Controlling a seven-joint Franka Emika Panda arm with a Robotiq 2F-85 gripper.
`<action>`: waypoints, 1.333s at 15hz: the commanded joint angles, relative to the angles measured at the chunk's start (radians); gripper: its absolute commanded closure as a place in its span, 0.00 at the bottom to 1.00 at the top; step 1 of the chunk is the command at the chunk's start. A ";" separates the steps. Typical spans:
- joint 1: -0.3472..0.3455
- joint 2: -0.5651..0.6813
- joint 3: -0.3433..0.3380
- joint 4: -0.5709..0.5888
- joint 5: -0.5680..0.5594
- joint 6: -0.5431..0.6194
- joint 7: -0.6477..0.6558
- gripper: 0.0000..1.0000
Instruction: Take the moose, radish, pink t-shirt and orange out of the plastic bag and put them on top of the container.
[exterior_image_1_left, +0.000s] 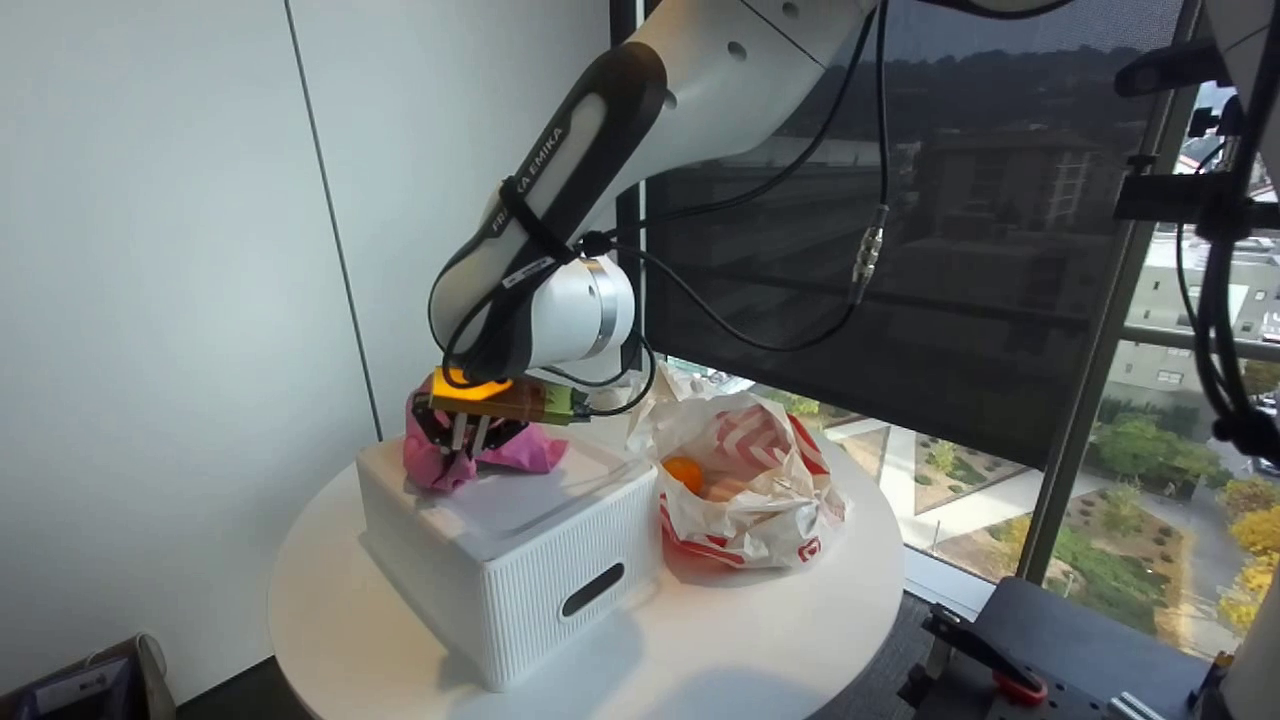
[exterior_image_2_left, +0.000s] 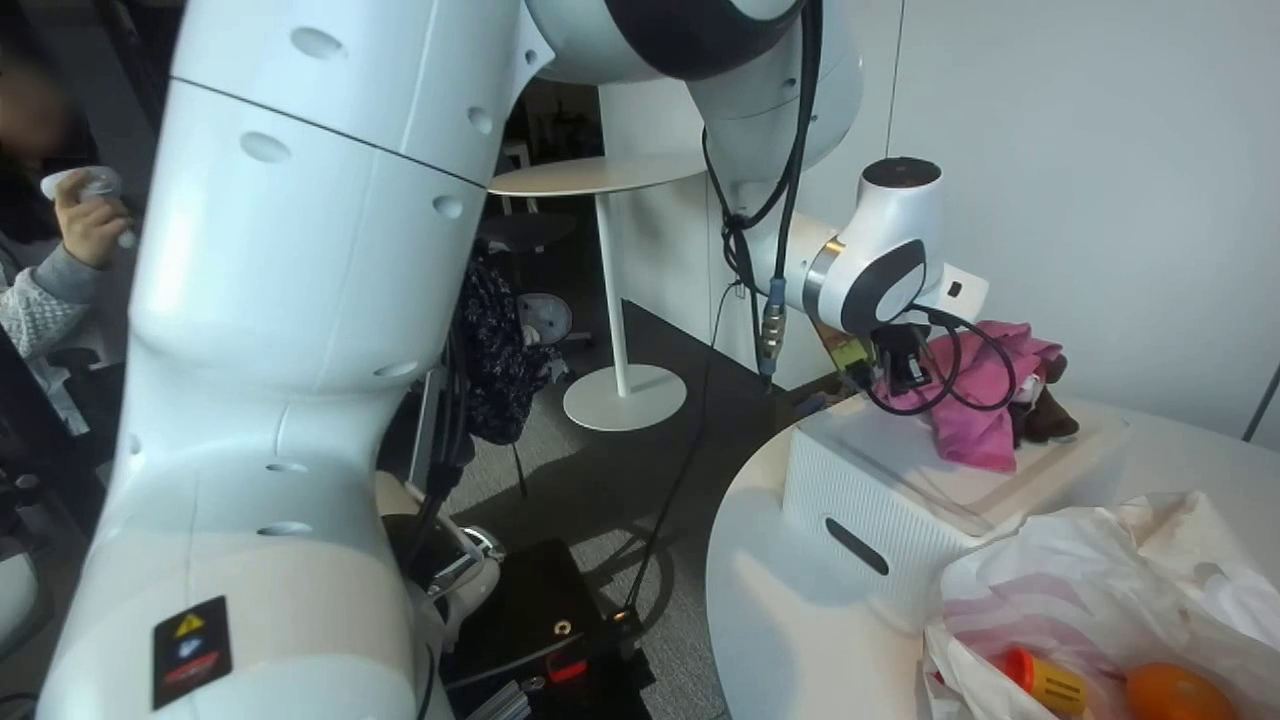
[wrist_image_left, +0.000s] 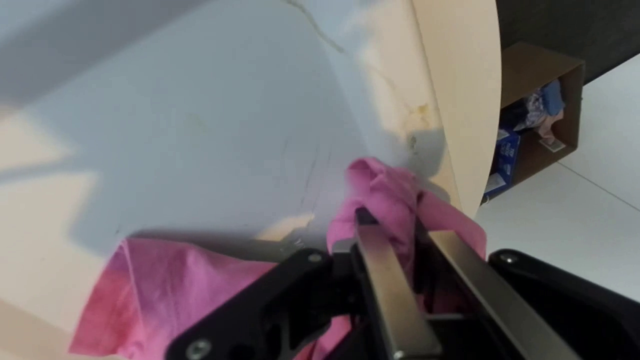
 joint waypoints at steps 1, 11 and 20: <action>-0.005 -0.040 0.006 0.014 0.063 -0.085 -0.081 0.52; 0.062 -0.233 -0.228 -0.029 -0.196 -0.312 0.130 0.00; -0.030 -0.314 -0.288 -0.110 -0.413 -0.492 0.454 0.00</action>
